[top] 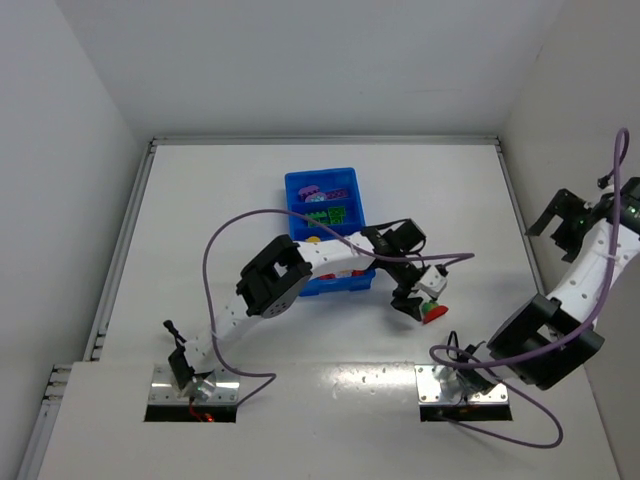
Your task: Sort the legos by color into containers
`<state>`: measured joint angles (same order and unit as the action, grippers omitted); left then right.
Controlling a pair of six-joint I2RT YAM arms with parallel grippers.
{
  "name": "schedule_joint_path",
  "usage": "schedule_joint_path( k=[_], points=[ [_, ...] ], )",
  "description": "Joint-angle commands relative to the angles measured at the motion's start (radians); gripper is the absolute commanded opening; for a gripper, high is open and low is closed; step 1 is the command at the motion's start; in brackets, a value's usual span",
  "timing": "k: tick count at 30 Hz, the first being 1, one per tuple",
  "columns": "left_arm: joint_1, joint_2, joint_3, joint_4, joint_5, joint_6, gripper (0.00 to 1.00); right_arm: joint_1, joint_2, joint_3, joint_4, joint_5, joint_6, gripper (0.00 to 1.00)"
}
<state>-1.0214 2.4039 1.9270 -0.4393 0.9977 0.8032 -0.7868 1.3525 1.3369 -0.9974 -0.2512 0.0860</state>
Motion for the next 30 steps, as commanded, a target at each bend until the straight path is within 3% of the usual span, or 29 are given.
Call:
schedule_joint_path(
  k=[1,19,24,30],
  points=[
    [-0.003,0.03,0.044,0.059,0.044,0.073,0.74,-0.028,0.01,0.031,-0.04,-0.074,-0.025,1.0],
    [0.006,0.139,0.177,0.22,0.025,-0.084,0.74,-0.1,0.01,0.013,-0.076,-0.129,-0.072,1.0],
    [0.015,0.139,0.178,0.229,0.025,-0.108,0.69,-0.111,0.028,0.022,-0.086,-0.129,-0.081,1.0],
    [0.024,0.077,0.052,0.293,-0.007,-0.183,0.68,-0.131,0.037,0.022,-0.095,-0.157,-0.1,1.0]
  ],
)
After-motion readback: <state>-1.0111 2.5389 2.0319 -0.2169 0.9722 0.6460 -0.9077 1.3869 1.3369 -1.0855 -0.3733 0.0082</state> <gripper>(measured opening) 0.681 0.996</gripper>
